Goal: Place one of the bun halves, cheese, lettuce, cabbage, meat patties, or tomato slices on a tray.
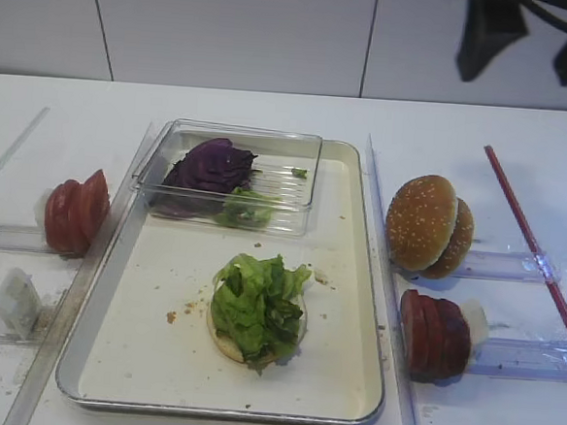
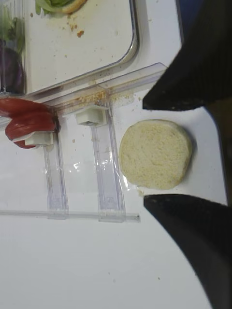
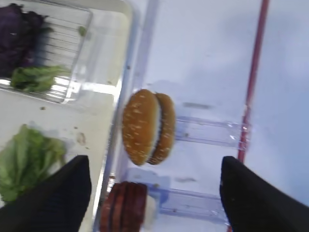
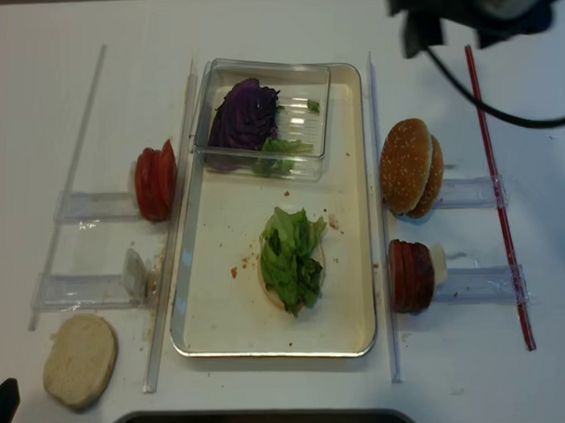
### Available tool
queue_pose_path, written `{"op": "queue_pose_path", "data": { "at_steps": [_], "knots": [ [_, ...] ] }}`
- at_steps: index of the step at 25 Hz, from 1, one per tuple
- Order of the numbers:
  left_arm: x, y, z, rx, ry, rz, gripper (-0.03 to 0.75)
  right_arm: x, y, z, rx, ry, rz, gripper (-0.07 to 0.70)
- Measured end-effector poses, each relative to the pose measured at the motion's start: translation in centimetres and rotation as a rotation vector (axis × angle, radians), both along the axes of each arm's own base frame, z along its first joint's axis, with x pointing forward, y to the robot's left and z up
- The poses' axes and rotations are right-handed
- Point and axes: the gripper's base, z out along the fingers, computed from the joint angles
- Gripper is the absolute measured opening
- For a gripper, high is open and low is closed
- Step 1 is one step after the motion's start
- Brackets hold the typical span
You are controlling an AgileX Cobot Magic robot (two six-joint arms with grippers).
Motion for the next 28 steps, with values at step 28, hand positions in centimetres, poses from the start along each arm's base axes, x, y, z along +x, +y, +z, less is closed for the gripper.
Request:
{"op": "queue_pose_path", "data": {
  "at_steps": [28],
  "knots": [
    [0.0,0.0,0.0,0.000,0.000,0.000,0.358,-17.4,-10.9,-5.2,-0.111,-0.108,-0.175,0.564]
  ]
}}
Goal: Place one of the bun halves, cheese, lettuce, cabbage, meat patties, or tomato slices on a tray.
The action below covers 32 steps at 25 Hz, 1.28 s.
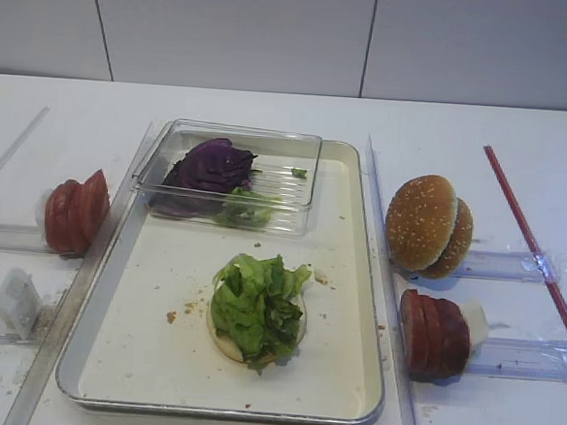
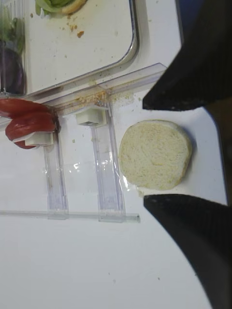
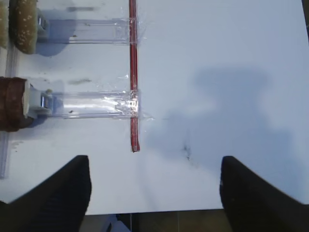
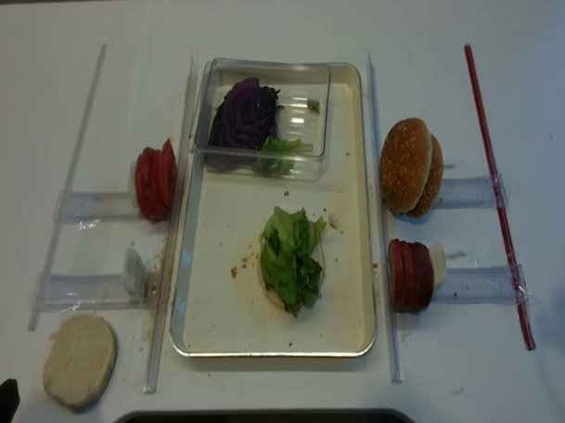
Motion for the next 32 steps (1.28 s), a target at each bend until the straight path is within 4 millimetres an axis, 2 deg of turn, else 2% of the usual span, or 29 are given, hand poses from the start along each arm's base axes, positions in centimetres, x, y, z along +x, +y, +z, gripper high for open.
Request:
{"op": "queue_pose_path", "data": {
  "at_steps": [6,12,20,25,32],
  "knots": [
    [0.0,0.0,0.0,0.000,0.000,0.000,0.358,-2.9,-0.3,-1.5,-0.022,-0.054,0.043,0.564],
    [0.0,0.0,0.0,0.000,0.000,0.000,0.358,-5.8,-0.7,-4.1,-0.021,-0.111,0.044,0.564],
    [0.0,0.0,0.0,0.000,0.000,0.000,0.358,-9.1,-1.1,-5.4,-0.023,-0.383,0.070,0.564],
    [0.0,0.0,0.0,0.000,0.000,0.000,0.358,-10.0,-1.2,-6.5,-0.020,-0.452,0.076,0.564],
    [0.0,0.0,0.0,0.000,0.000,0.000,0.358,-10.1,-1.1,-6.6,-0.029,-0.464,0.099,0.563]
  ]
}}
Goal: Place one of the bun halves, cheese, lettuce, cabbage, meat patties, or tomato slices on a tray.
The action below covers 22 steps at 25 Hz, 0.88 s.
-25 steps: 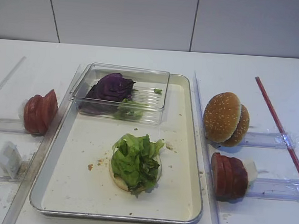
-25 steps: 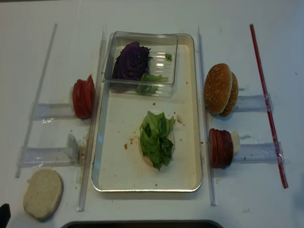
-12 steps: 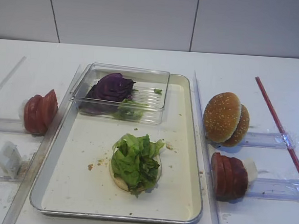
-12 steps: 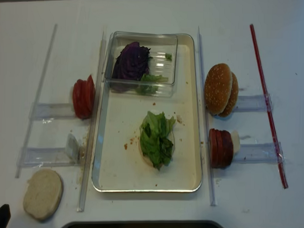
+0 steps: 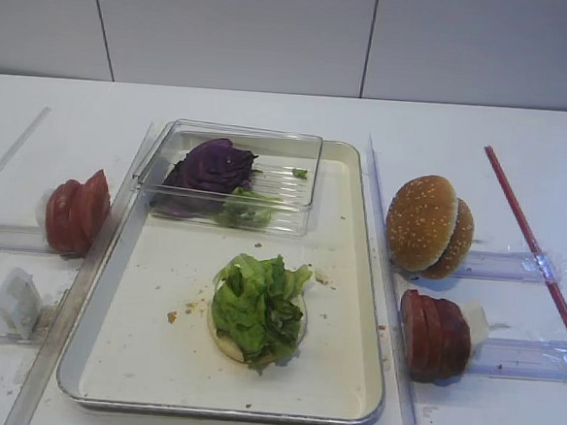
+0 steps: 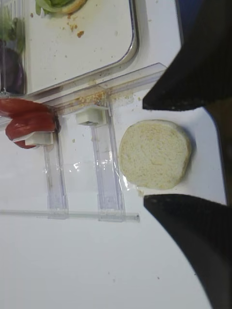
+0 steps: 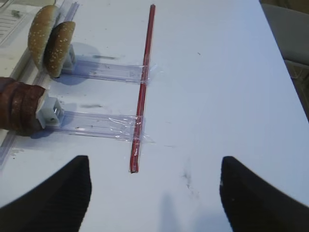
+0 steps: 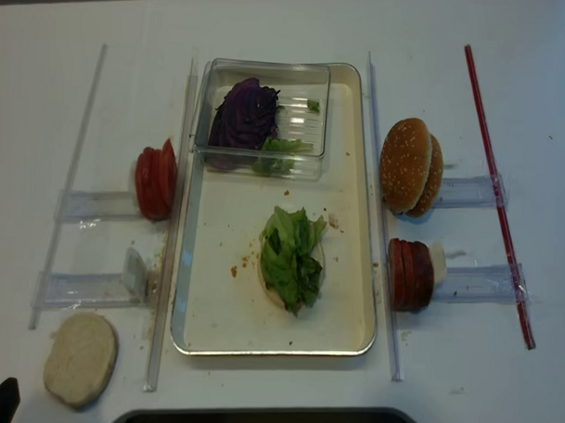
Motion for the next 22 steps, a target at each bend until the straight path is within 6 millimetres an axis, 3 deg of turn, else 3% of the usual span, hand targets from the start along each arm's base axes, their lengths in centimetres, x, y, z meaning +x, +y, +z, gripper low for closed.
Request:
{"op": "queue_pose_path", "data": {
  "at_steps": [22],
  "knots": [
    [0.00,0.00,0.00,0.000,0.000,0.000,0.358,0.41,0.37,-0.23,0.006,-0.023,0.060,0.564]
  ]
}}
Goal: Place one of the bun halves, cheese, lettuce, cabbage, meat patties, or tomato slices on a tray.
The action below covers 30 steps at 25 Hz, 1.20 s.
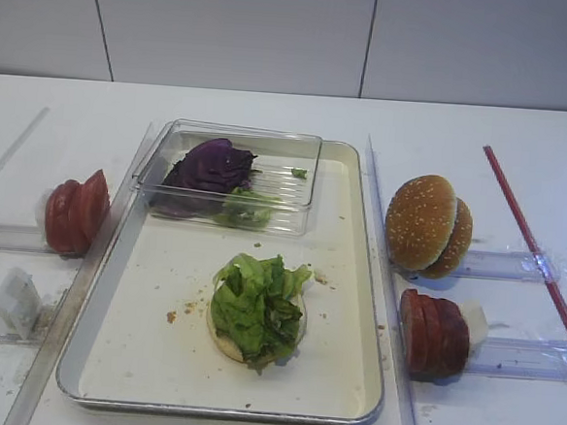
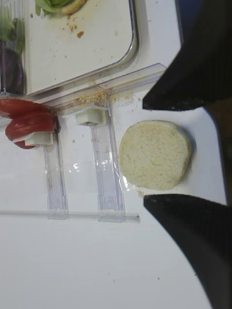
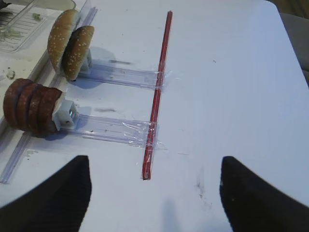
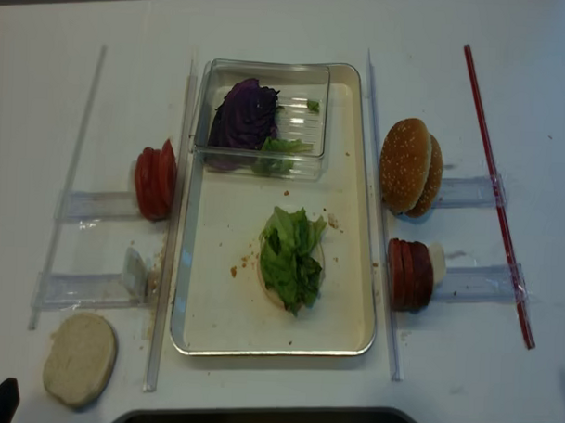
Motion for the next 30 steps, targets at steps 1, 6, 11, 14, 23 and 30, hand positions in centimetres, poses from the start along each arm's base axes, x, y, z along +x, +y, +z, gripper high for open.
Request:
{"op": "queue_pose_path", "data": {
  "at_steps": [1,6,11,14,23,30],
  "knots": [
    [0.00,0.00,0.00,0.000,0.000,0.000,0.358,0.00,0.00,0.00,0.000,0.000,0.000,0.564],
    [0.00,0.00,0.00,0.000,0.000,0.000,0.358,0.01,0.00,-0.02,0.001,0.001,-0.001,0.564],
    [0.00,0.00,0.00,0.000,0.000,0.000,0.358,0.01,0.00,-0.02,0.001,0.001,-0.001,0.564],
    [0.00,0.00,0.00,0.000,0.000,0.000,0.358,0.01,0.01,-0.02,0.001,0.001,-0.021,0.563],
    [0.00,0.00,0.00,0.000,0.000,0.000,0.358,0.00,0.08,-0.02,0.001,0.001,-0.133,0.564],
    [0.00,0.00,0.00,0.000,0.000,0.000,0.358,0.00,0.08,-0.02,0.001,0.001,-0.133,0.564]
  ]
}}
